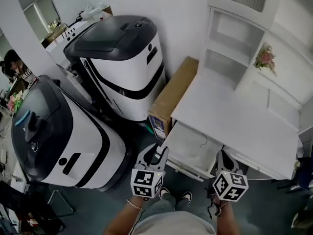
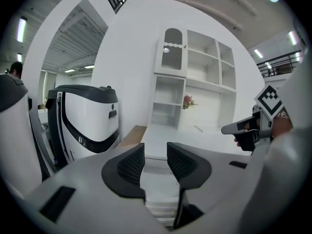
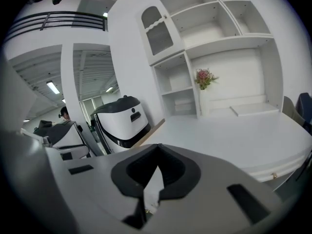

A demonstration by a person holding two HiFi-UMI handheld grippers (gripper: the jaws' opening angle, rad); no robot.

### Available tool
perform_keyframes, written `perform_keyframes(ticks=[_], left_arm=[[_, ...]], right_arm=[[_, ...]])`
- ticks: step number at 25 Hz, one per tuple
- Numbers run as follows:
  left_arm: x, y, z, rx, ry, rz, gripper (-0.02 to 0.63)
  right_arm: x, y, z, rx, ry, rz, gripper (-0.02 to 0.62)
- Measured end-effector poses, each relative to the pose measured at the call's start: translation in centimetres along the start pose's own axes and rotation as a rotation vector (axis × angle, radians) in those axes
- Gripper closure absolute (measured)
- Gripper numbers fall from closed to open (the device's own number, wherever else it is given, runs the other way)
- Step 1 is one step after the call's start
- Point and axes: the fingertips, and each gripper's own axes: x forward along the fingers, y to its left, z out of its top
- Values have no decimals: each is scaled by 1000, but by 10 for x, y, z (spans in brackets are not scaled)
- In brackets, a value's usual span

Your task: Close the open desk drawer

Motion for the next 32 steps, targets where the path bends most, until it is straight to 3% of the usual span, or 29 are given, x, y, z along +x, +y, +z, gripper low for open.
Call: perform_keyframes(ticks=[10, 21, 26, 32], left_arm=[[10, -34, -35, -6, 74, -3, 453], [8, -55, -114, -40, 142, -4, 449], [14, -69, -166, -52, 209, -49, 445], [31, -84, -203, -29, 240, -100, 437]], right_arm=[[-27, -53, -18, 48, 2, -82, 589], [-38, -88, -93, 39, 114, -148, 589], [-44, -104, -133, 42, 189, -195, 589], [-46, -111, -168, 43, 245, -211, 589]])
